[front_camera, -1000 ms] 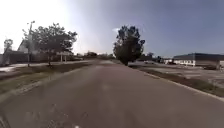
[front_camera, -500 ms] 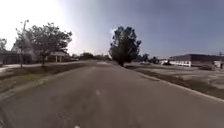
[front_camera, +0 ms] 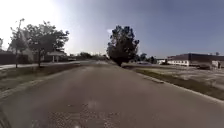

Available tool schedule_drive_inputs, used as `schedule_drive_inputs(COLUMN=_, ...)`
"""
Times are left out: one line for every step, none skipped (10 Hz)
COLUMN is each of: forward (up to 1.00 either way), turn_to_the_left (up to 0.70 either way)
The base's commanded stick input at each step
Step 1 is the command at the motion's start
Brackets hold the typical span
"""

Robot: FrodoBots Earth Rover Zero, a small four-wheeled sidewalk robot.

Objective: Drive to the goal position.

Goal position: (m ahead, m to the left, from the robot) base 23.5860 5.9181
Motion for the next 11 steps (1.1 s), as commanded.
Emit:
schedule_drive_inputs(forward=1.0, turn_to_the_left=-0.06)
schedule_drive_inputs(forward=1.0, turn_to_the_left=-0.06)
schedule_drive_inputs(forward=1.0, turn_to_the_left=-0.06)
schedule_drive_inputs(forward=1.0, turn_to_the_left=-0.06)
schedule_drive_inputs(forward=1.0, turn_to_the_left=-0.06)
schedule_drive_inputs(forward=1.0, turn_to_the_left=-0.06)
schedule_drive_inputs(forward=1.0, turn_to_the_left=-0.06)
schedule_drive_inputs(forward=1.0, turn_to_the_left=-0.06)
schedule_drive_inputs(forward=1.0, turn_to_the_left=-0.06)
schedule_drive_inputs(forward=1.0, turn_to_the_left=-0.06)
schedule_drive_inputs(forward=1.0, turn_to_the_left=-0.06)
